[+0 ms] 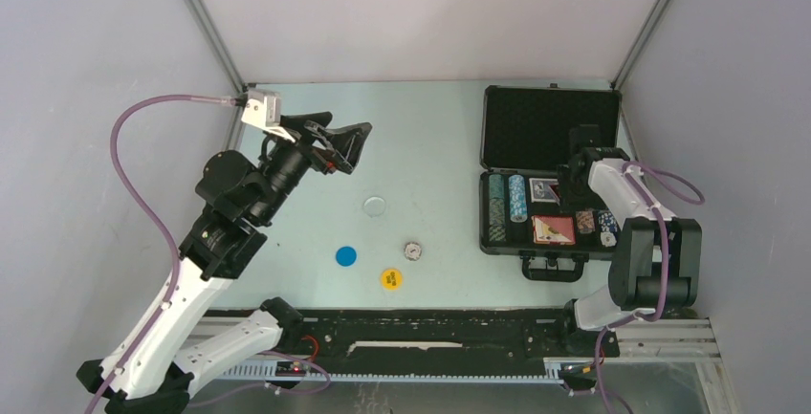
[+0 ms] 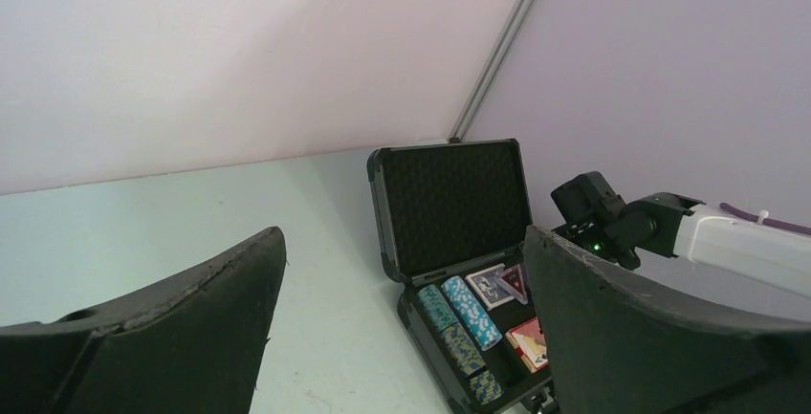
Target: Pack up texas hold em set
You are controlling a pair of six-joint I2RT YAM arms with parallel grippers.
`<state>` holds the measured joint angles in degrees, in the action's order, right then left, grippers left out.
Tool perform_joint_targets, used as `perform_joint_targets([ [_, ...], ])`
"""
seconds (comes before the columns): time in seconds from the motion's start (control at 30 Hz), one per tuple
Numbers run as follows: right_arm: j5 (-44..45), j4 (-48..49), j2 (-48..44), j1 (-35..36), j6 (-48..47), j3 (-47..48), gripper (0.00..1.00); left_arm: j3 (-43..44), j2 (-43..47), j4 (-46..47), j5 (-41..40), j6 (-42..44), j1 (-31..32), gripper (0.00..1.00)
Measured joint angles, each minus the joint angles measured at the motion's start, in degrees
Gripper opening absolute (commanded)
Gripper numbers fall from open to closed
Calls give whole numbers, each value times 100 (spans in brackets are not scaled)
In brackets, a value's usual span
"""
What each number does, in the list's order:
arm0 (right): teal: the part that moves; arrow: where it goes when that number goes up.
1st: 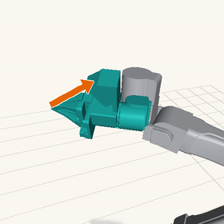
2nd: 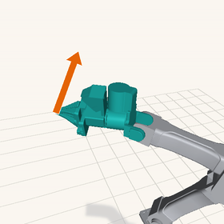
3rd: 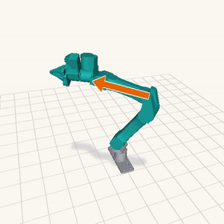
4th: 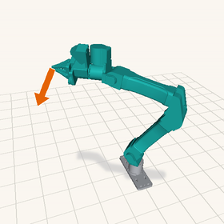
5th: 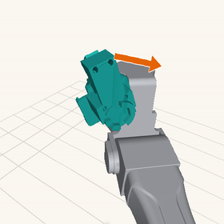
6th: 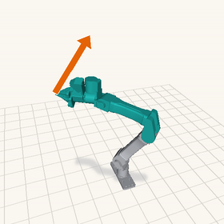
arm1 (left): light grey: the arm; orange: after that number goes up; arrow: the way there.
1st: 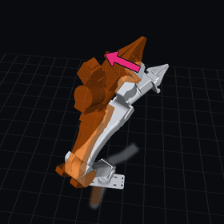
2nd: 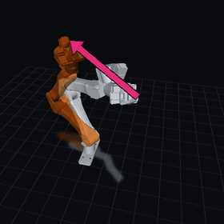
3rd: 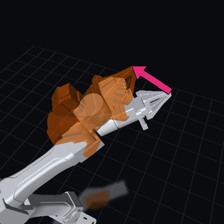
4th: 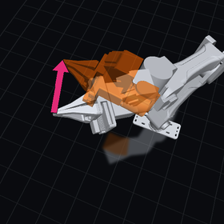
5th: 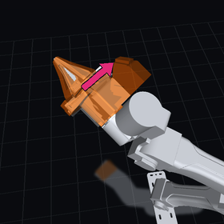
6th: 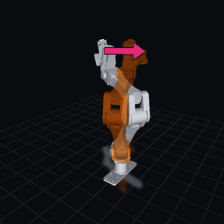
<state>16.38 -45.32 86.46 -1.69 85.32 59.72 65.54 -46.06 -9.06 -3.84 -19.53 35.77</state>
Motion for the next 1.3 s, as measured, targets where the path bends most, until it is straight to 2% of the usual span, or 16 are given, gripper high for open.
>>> perform_joint_targets([
  [0.13,2,-11,9,-7,122,37,71,0,-2,-2,2,0,0,100],
  [0.27,4,13,52,-4,184,199,81,0,-2,0,2,-2,0,100],
  [0.6,-111,114,323,-7,262,258,84,0,-2,0,2,-2,0,100],
  [0.77,-127,197,258,22,125,260,98,0,-2,-2,2,0,0,100],
  [0.83,-131,234,140,59,-63,260,100,0,-2,0,2,0,0,100],
  [1.0,-111,420,-546,334,-1023,258,100,0,-2,-2,2,-2,0,100],
  [1.13,-470,1021,-1213,820,-2599,258,100,0,0,-2,2,0,0,100],
  [1.3,-1298,2208,-1458,2214,-4885,256,100,0,94,-9,-24,0,-59,100],
])
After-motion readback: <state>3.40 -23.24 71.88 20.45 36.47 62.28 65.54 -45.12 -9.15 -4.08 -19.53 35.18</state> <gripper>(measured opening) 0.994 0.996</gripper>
